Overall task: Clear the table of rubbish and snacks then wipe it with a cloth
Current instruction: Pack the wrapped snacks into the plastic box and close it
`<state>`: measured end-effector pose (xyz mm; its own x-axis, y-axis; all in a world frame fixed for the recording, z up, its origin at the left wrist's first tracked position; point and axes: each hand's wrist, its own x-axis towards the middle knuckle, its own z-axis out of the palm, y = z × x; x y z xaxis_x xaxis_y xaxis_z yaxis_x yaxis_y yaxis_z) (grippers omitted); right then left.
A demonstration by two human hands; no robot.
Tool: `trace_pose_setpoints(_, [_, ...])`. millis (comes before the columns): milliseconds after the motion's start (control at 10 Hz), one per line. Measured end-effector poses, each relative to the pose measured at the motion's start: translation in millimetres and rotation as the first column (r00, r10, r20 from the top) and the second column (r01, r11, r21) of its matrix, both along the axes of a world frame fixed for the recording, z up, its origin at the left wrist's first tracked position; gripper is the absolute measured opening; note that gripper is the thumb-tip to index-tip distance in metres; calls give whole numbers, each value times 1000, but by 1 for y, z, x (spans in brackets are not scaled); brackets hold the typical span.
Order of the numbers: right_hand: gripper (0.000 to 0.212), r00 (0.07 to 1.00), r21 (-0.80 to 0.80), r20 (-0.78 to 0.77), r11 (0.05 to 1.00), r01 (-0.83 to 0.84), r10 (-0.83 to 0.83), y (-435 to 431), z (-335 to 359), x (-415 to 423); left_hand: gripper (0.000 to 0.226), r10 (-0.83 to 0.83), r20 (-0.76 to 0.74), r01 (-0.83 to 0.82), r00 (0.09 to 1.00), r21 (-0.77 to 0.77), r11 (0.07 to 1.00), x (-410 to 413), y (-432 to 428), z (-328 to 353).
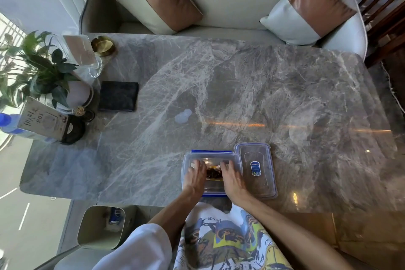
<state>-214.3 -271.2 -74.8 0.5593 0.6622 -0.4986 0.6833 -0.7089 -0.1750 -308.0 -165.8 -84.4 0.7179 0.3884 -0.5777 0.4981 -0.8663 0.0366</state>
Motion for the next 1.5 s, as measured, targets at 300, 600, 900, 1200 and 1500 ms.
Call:
trace_pose_setpoints(300, [20, 941, 339, 2, 886, 317, -337, -34, 30, 18, 28, 18, 199, -15, 980, -17, 1000, 15, 8, 44])
trace_pose_setpoints(600, [47, 214, 57, -405, 209, 976, -889, -111, 4, 26, 46, -108, 243, 116, 964, -21, 993, 78, 20, 66])
trace_pose_setpoints(900, [44, -37, -88, -556, 15, 996, -830, -125, -1, 35, 39, -214, 64, 222, 975, -154, 963, 195, -8, 41])
trace_pose_setpoints(1200, [42, -324, -292, -599, -177, 940, -732, -140, -17, 41, 34, -73, -27, 66, 997, -201, 977, 221, -35, 11])
trace_pose_setpoints(1500, [39, -250, -219, -628, -140, 966, -737, -139, -10, 61, 35, 42, 31, -33, 999, -236, 971, 234, -36, 20])
